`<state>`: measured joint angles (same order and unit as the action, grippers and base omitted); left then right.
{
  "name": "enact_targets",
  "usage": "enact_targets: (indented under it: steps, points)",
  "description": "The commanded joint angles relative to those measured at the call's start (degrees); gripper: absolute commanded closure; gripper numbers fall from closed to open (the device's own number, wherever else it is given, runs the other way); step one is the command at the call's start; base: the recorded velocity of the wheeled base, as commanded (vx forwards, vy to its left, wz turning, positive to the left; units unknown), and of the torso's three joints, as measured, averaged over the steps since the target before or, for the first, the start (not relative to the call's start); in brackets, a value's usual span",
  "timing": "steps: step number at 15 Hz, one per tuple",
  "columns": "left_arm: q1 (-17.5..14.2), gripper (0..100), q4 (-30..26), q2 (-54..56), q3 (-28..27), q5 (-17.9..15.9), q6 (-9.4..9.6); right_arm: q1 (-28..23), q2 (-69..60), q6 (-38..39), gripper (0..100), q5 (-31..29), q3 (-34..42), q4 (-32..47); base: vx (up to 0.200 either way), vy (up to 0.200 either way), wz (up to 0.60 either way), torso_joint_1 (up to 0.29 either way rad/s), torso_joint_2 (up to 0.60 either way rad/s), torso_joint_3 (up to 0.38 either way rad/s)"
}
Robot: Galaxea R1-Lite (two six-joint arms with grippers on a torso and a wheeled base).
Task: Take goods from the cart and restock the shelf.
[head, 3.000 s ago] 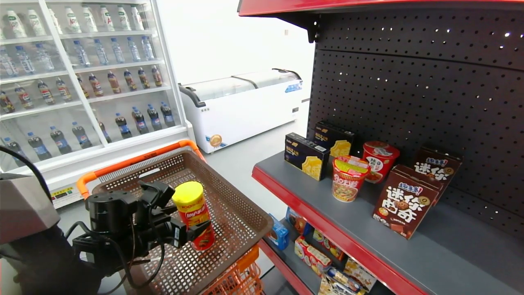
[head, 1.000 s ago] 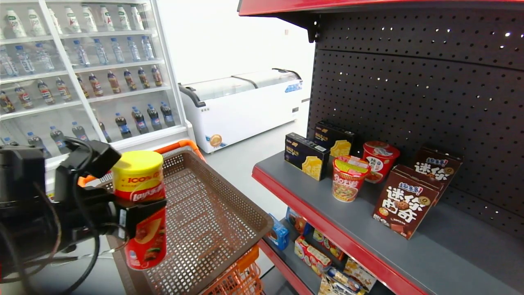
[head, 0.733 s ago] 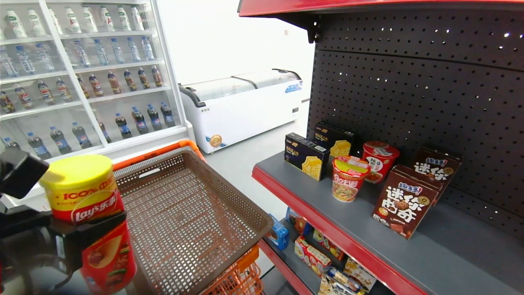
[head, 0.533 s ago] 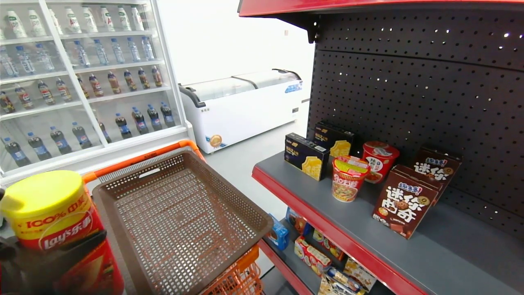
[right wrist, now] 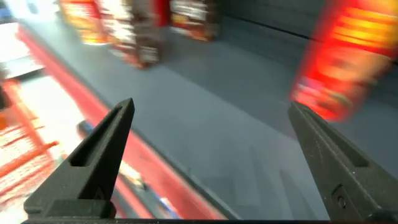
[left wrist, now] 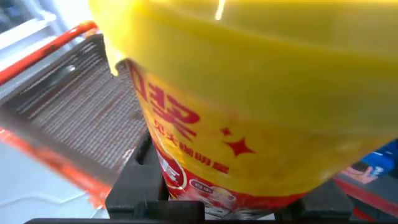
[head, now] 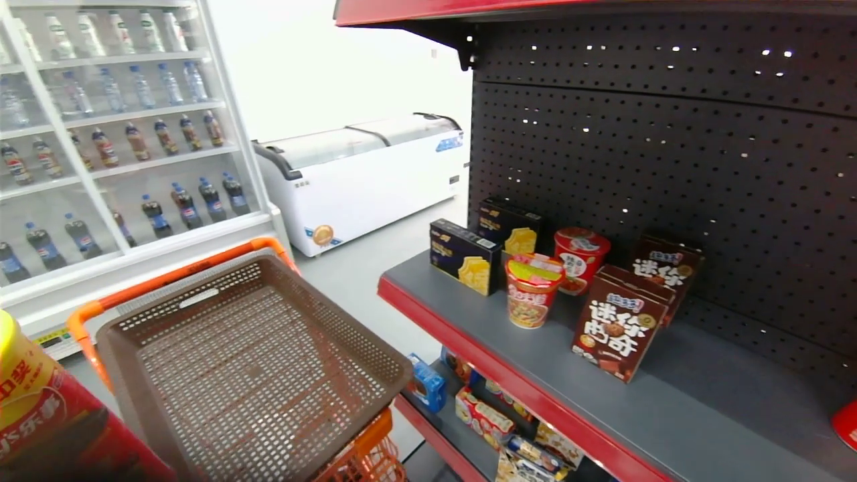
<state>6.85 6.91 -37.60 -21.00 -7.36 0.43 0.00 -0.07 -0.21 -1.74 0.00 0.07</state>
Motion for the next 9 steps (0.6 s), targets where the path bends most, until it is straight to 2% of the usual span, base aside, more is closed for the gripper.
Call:
enact_targets:
  steps: [1,9]
  points:
    - [0.00,100,0.03,1.38,0.79,-0.02,0.01,0.00,0.07,-0.06,0,-0.01,0.00,-0.07,0.000,0.000,-0.60,0.007,0.01,0.002]
    - [0.00,100,0.12,1.47,2.20,-0.02,0.01,0.00,0.07,0.03,0,-0.01,0.00,-0.07,0.000,0.000,-0.60,0.001,0.00,0.001]
